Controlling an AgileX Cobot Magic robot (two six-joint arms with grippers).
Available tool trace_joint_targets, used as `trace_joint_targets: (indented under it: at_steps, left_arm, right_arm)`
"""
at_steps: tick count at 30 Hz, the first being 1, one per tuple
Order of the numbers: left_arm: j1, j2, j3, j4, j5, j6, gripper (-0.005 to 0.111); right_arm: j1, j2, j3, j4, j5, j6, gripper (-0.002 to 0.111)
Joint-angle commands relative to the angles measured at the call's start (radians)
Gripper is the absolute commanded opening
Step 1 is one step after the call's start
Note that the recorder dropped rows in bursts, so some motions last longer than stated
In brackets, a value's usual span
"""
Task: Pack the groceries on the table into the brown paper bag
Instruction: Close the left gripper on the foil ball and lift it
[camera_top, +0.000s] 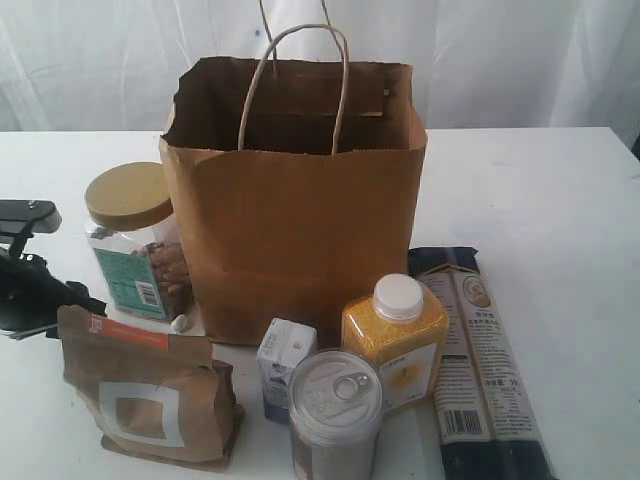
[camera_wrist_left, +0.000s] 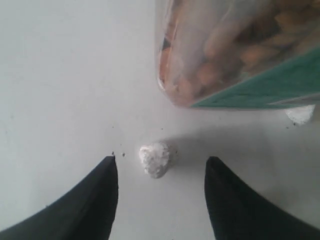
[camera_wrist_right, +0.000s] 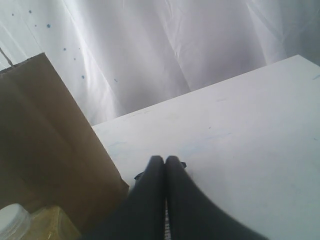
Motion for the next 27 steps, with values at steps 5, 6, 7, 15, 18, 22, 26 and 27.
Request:
trace_joint_targets:
  at_steps: [5, 6, 7, 15, 18, 22, 26, 27]
  left_arm:
    - [-0.017, 0.043, -0.013, 0.019, 0.013, 0.002, 0.057]
    - [-0.017, 0.049, -0.013, 0.019, 0.004, 0.002, 0.057]
    - [-0.017, 0.054, -0.013, 0.019, -0.001, 0.002, 0.057]
    - [-0.017, 0.069, -0.013, 0.027, 0.013, -0.002, 0.032]
    - [-0.017, 0.069, -0.013, 0.027, -0.004, -0.002, 0.012]
    - [-0.017, 0.065, -0.013, 0.027, -0.021, -0.002, 0.0]
    - [-0.017, 0.036, -0.013, 0.027, -0.01, -0.005, 0.0]
    - [-0.017, 0.02, -0.013, 0.027, -0.01, -0.005, 0.0]
  right_arm:
    - [-0.003, -0.002, -0.002, -0.011, -0.009, -0.004, 0.0]
    - [-0.003, -0.002, -0.002, -0.011, -0.009, -0.004, 0.0]
    - [-0.003, -0.002, -0.002, -0.011, -0.009, -0.004, 0.0]
    - [-0.003, -0.002, -0.002, -0.011, -0.009, -0.004, 0.0]
    - [-0.003, -0.002, -0.002, -0.011, -0.009, -0.004, 0.0]
    - [-0.003, -0.002, -0.002, -0.011, -0.009, -0.004, 0.0]
    - [-0.003, -0.002, -0.002, -0.011, -0.009, -0.004, 0.0]
    - [-0.003, -0.002, -0.002, -0.011, -0.009, -0.004, 0.0]
